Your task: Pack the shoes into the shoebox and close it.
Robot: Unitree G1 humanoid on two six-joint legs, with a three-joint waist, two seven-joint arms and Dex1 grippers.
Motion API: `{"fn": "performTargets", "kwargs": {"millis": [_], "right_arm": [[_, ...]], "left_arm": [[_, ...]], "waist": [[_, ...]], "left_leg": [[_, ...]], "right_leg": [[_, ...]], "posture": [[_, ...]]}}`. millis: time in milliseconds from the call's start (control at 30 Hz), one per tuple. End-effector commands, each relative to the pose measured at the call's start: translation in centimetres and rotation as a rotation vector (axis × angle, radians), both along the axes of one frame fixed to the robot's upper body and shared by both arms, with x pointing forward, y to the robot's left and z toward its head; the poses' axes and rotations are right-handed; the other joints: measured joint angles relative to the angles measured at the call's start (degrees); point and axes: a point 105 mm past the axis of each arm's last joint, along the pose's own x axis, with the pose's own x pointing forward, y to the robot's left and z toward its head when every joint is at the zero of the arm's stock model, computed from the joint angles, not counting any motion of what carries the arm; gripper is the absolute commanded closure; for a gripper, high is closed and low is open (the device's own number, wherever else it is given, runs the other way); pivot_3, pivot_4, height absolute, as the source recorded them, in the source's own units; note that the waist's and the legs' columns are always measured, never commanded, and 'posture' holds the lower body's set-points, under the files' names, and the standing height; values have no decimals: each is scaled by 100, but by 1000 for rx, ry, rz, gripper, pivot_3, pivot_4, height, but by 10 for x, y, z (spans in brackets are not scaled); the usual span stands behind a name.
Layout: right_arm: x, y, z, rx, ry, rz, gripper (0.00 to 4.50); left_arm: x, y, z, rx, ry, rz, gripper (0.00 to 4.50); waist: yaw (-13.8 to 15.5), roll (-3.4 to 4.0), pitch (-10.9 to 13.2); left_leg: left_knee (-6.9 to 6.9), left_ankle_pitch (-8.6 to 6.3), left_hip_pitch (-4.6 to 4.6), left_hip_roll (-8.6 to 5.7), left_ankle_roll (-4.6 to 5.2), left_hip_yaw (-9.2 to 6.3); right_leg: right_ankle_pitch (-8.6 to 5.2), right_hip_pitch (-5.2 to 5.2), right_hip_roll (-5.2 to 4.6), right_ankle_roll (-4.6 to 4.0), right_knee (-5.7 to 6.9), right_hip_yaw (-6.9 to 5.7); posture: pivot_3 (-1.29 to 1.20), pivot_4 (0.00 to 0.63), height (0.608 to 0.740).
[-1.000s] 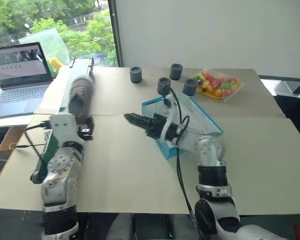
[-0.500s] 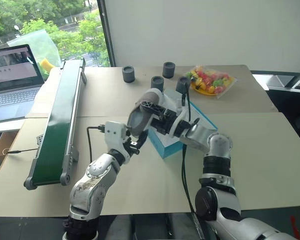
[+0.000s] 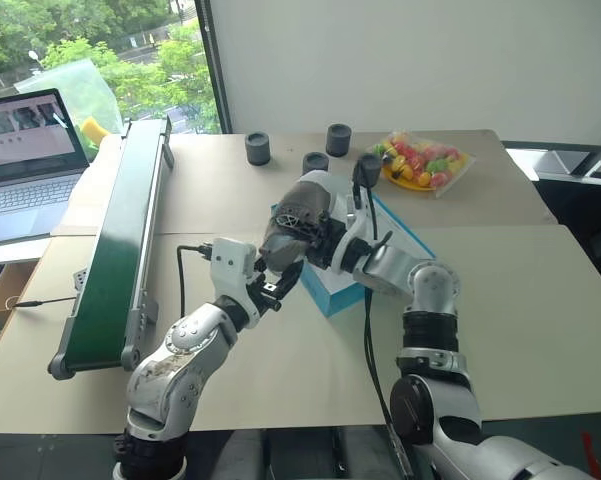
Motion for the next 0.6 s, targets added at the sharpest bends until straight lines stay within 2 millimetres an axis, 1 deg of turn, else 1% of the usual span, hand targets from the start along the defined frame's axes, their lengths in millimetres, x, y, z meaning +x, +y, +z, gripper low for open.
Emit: {"fn": "performTargets", "kwargs": {"millis": [33,67,100,200,300,367,433,500,533,600], "right_arm": [[-9,14,36,133,-98,46,3933],[-9,14,37,137,-98,42,3933],[-8,12,38,140,-97,36,3933],[-2,7,41,136,-106,3,3933],[23,-13,59,44,-183,-125,3933],[36,-23,70,-138,-305,-178,3933],[48,-30,80,-454,-513,-192,3933],[61,-39,82,-720,-665,-181,3933],[66,-42,81,-791,-704,-169,3933],[72,-44,77,-846,-699,-114,3933]], "left_arm": [[-2,-2,-7,51,-2,-12,784],[-3,-2,-8,62,-3,-17,393],[-3,-3,-9,70,-6,-17,100],[-5,-1,-12,76,-3,-5,100],[-10,4,-20,81,19,10,100],[-12,5,-23,87,25,17,100],[-14,5,-26,84,32,19,100],[-15,3,-27,74,33,21,100],[-15,2,-27,69,34,21,100],[-15,0,-28,72,31,17,100]], "waist": [[2,0,0],[1,0,0],[2,0,0],[2,0,0],[-20,2,1],[-7,8,5],[26,8,5],[30,7,5],[16,8,5],[0,6,4]], "left_leg": [[0,0,0,0,0,1],[0,0,0,0,0,1],[0,-1,0,0,2,1],[0,-1,0,0,2,1],[0,-1,3,1,2,6],[0,-1,3,1,2,12],[1,-1,3,-1,2,13],[3,-1,1,-5,3,11],[4,-4,3,-2,6,10],[5,-5,5,-5,8,19]], "right_leg": [[0,0,0,0,0,1],[0,0,0,0,0,1],[0,-1,0,0,-1,1],[0,-1,0,0,0,2],[0,-2,1,0,1,8],[1,-8,3,0,4,15],[3,-8,2,3,2,15],[2,-1,0,6,-8,12],[1,3,2,6,-11,11],[1,1,1,9,-12,20]], "posture": [[0,150,740],[0,150,740],[0,150,740],[0,150,740],[0,150,740],[0,150,740],[0,150,740],[0,150,740],[0,150,740],[0,150,740]]}}
